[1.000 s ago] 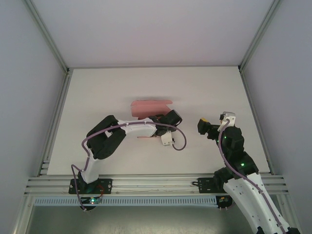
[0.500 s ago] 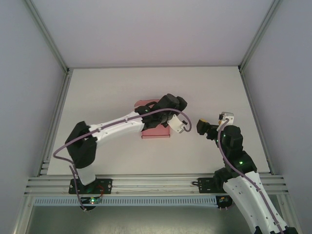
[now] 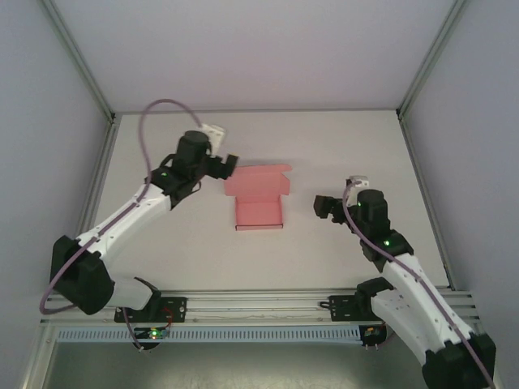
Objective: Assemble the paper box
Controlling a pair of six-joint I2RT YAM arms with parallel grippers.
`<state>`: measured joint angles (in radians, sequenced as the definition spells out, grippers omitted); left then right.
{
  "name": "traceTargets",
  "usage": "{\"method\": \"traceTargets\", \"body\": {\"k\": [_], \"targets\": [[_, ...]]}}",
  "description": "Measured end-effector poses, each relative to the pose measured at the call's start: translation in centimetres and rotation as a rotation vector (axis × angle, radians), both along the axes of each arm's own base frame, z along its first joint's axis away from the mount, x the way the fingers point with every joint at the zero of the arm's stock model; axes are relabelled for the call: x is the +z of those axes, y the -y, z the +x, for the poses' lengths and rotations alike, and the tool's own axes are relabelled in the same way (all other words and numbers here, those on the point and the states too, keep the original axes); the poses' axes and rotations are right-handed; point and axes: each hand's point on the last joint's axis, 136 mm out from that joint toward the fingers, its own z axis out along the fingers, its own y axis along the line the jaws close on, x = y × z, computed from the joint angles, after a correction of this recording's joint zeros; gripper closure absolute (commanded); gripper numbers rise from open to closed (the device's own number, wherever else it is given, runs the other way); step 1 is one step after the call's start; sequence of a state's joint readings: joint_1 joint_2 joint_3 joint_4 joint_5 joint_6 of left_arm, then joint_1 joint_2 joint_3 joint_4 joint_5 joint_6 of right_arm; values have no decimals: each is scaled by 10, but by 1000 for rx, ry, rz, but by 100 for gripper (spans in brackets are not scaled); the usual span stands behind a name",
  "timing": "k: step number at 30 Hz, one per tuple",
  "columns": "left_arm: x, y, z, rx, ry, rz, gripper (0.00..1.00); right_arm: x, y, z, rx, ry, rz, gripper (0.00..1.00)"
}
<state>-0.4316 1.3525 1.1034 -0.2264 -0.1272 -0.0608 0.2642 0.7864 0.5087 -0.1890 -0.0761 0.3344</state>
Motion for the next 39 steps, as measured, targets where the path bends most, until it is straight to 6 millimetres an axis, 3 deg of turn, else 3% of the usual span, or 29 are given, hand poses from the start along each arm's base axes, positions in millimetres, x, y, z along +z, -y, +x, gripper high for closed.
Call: {"method": "traceTargets", "body": {"k": [2, 6, 11, 15, 20, 23, 26, 29, 31, 36, 39], "targets": [[-17, -12, -5, 69, -74, -82, 0, -1, -8, 11, 35, -27, -15, 2], [-47, -7, -20, 74, -210, -208, 0, 1, -31, 30, 132, -56, -51, 5], [-58, 2, -26, 9, -315, -346, 8, 6, -68, 44, 275, -60, -96, 9], [-67, 16, -28, -75, -372, -393, 18, 1, -88, 53, 353, -79, -114, 19], [-88, 35, -35, -205, -448, -395, 23, -14, -104, 68, 403, -132, -112, 36], [-90, 41, -39, -265, -456, -394, 30, -19, -114, 72, 435, -153, -105, 46], [-88, 45, -42, -313, -447, -391, 43, -23, -120, 73, 458, -164, -103, 59], [-87, 49, -44, -355, -442, -386, 45, -26, -123, 72, 472, -176, -99, 64], [-87, 51, -42, -371, -440, -381, 50, -28, -124, 71, 475, -184, -98, 64], [-83, 58, -35, -423, -429, -379, 68, -30, -125, 71, 481, -189, -95, 77], [-81, 63, -32, -454, -427, -379, 69, -30, -126, 70, 487, -194, -90, 81]]}}
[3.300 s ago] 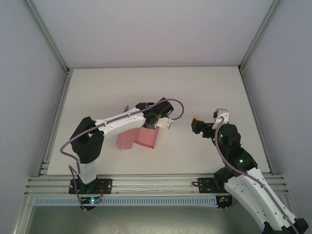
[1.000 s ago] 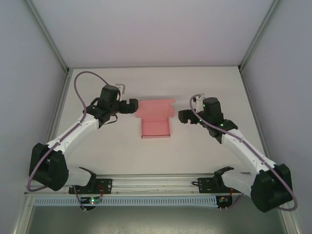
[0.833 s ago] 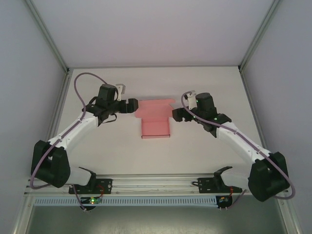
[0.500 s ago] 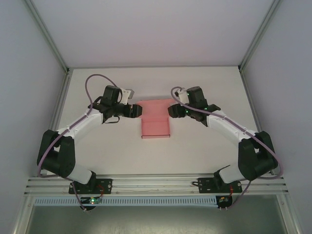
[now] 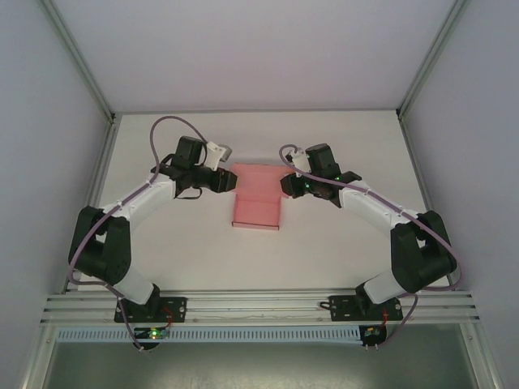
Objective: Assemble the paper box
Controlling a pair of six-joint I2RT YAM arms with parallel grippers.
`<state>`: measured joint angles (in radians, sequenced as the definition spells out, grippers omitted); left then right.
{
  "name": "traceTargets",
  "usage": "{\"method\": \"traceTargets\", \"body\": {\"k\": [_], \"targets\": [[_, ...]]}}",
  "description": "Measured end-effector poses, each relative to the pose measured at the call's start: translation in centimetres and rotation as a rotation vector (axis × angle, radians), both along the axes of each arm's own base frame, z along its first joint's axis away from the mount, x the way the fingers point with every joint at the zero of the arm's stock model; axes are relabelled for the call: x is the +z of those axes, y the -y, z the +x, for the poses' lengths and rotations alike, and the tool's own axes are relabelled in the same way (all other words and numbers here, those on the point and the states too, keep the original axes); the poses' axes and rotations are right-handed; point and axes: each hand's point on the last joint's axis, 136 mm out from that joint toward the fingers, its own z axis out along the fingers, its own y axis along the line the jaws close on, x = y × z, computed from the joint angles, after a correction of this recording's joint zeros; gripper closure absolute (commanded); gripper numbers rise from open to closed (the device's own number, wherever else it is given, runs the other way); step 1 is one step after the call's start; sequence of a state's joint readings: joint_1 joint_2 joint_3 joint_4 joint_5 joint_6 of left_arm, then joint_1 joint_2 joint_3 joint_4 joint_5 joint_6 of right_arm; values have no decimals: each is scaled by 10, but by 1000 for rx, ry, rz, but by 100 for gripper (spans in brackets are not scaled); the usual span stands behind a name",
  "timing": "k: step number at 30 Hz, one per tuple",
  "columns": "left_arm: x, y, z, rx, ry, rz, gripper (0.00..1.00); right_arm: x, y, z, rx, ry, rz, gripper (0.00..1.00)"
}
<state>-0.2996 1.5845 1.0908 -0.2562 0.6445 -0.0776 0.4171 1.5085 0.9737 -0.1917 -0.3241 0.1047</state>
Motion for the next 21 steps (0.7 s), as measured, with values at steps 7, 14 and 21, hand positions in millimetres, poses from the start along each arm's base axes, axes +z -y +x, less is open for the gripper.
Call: {"method": "traceTargets", "body": {"k": [7, 14, 21], "targets": [[-9, -1, 0, -24, -18, 38, 65, -1, 0, -1, 5, -2, -6, 92], [-19, -19, 3, 26, -9, 158, 61, -1, -2, -1, 29, 0, -10, 100], [-12, -39, 9, 64, 48, 256, 57, -2, -8, -7, 102, 4, 0, 100]]}}
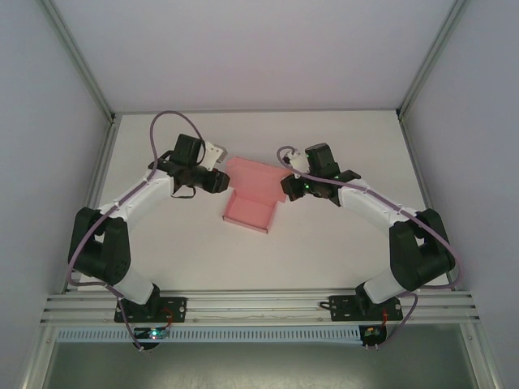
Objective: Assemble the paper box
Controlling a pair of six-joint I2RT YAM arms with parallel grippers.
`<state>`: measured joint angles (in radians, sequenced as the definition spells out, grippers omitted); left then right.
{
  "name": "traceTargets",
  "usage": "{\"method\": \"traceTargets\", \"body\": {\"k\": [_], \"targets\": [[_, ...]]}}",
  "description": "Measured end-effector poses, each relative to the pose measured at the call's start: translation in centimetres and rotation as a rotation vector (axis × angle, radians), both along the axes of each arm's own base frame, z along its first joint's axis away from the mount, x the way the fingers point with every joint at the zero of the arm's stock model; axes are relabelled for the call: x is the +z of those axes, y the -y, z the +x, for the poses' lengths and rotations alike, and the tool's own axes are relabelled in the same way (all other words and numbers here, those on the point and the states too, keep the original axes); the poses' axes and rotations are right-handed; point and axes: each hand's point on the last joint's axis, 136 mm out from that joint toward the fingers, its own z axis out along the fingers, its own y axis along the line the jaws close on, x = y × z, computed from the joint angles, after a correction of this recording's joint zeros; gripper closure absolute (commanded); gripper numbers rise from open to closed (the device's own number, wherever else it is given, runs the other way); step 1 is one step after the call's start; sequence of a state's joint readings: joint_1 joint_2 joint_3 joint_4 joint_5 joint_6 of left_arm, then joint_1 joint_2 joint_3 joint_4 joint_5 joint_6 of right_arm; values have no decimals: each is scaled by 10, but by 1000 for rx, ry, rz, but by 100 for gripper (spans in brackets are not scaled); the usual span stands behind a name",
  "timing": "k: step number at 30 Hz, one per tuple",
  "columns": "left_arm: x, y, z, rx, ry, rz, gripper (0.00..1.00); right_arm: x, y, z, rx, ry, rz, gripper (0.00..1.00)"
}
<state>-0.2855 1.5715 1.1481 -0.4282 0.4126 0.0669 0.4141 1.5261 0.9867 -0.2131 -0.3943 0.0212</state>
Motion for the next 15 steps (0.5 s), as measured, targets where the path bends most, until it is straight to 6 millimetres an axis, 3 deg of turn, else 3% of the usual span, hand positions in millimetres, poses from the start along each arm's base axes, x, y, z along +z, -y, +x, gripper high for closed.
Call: {"method": "traceTargets", "body": {"k": [8, 15], "targets": [[-1, 3, 19, -70, 26, 37, 59, 2, -9, -8, 91, 14, 20, 100], [-10, 9, 16, -129, -7, 21, 93, 1, -7, -8, 98, 14, 18, 100]]}}
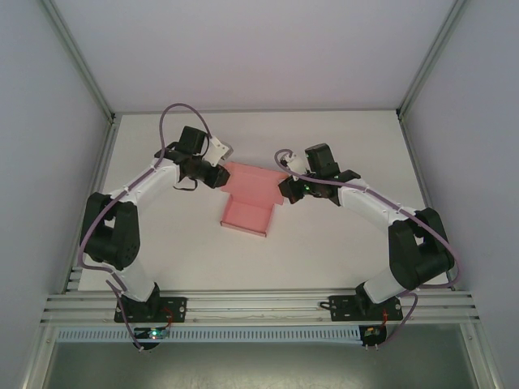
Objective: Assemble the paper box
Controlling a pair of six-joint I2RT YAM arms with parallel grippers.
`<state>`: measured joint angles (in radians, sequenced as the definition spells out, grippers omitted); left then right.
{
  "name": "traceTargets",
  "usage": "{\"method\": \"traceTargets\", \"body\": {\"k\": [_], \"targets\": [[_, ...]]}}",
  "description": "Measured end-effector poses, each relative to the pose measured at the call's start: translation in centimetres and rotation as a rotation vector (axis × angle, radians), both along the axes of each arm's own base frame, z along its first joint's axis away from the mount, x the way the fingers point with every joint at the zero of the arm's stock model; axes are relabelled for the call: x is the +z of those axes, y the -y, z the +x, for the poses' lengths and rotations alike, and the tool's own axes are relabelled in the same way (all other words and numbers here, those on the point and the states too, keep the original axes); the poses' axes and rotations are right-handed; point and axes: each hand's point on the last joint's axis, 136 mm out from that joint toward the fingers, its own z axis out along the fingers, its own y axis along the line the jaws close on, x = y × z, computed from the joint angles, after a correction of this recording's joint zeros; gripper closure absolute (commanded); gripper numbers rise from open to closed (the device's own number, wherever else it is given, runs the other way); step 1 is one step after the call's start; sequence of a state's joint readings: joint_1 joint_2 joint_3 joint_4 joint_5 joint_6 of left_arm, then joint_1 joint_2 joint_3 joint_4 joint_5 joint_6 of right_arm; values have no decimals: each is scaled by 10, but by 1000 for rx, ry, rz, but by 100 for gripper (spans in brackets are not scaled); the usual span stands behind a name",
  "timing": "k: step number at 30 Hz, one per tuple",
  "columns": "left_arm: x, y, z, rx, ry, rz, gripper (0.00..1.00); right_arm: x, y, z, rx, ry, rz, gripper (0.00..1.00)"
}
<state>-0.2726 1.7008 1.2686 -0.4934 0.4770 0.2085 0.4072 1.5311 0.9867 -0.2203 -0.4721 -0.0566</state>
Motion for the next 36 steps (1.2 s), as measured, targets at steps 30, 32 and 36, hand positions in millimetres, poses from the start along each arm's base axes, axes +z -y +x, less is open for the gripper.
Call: {"method": "traceTargets", "body": {"k": [30, 32, 36], "targets": [[14, 29, 1, 544, 118, -62, 100, 27, 6, 45, -567, 131, 44, 100], [17, 30, 4, 577, 132, -88, 100, 29, 4, 48, -611, 144, 60, 100], [14, 32, 10, 623, 142, -104, 100, 25, 1, 53, -676, 162, 68, 100]]}}
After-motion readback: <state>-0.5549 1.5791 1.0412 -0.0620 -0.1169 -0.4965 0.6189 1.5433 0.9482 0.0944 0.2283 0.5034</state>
